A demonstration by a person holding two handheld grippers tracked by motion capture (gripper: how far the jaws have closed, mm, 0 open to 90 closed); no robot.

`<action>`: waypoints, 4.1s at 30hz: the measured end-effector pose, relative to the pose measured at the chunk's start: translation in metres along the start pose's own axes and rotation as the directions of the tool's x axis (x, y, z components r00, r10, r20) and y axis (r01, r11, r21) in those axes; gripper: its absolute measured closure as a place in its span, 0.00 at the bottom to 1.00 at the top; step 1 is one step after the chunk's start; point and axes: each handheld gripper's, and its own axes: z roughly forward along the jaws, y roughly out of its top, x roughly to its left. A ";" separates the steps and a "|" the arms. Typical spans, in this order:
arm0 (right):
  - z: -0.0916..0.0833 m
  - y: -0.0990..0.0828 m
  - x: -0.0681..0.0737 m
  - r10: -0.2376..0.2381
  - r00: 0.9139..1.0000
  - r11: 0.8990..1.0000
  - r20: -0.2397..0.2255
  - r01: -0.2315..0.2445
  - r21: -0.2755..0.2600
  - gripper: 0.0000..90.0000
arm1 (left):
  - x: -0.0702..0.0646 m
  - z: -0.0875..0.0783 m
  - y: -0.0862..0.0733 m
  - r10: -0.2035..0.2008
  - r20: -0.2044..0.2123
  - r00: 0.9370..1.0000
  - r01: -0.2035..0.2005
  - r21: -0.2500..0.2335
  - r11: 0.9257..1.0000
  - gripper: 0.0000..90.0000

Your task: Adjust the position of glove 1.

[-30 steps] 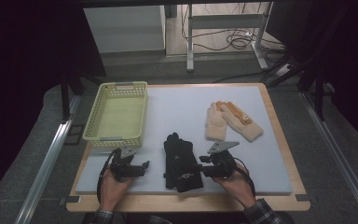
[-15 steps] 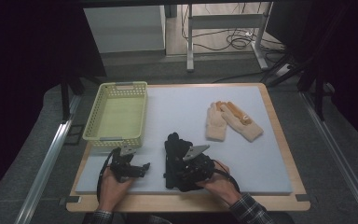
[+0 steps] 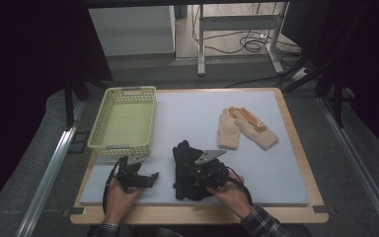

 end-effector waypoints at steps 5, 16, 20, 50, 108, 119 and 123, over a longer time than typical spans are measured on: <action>0.005 0.010 0.001 0.046 0.999 0.999 0.007 -0.046 -0.026 0.86 | 0.000 0.000 0.000 0.000 0.000 1.000 0.000 0.000 1.000 0.08; 0.002 -0.003 -0.013 0.085 0.996 0.996 0.035 -0.084 -0.043 0.58 | 0.000 0.000 0.000 0.000 0.000 1.000 0.000 0.002 1.000 0.08; -0.014 -0.021 -0.031 0.105 0.993 0.994 0.054 -0.104 -0.034 0.79 | 0.000 0.000 0.000 0.004 -0.001 1.000 -0.004 0.003 1.000 0.08; 0.014 0.006 -0.054 0.076 0.996 0.995 0.044 -0.073 -0.064 0.66 | 0.000 0.000 0.000 0.006 -0.001 1.000 -0.006 0.002 1.000 0.08; -0.005 -0.062 -0.006 -0.015 0.997 1.000 -0.078 0.016 0.019 0.89 | 0.017 -0.014 -0.014 0.008 -0.003 1.000 -0.008 0.016 1.000 0.04; 0.029 -0.037 0.011 -0.045 0.994 0.999 -0.101 0.042 -0.022 0.87 | 0.027 -0.020 -0.020 0.046 0.039 0.998 -0.047 0.020 0.999 0.03; 0.044 -0.026 0.014 -0.041 0.994 0.998 -0.101 0.037 -0.040 0.87 | 0.029 -0.020 -0.021 0.048 0.048 0.998 -0.049 0.014 0.999 0.03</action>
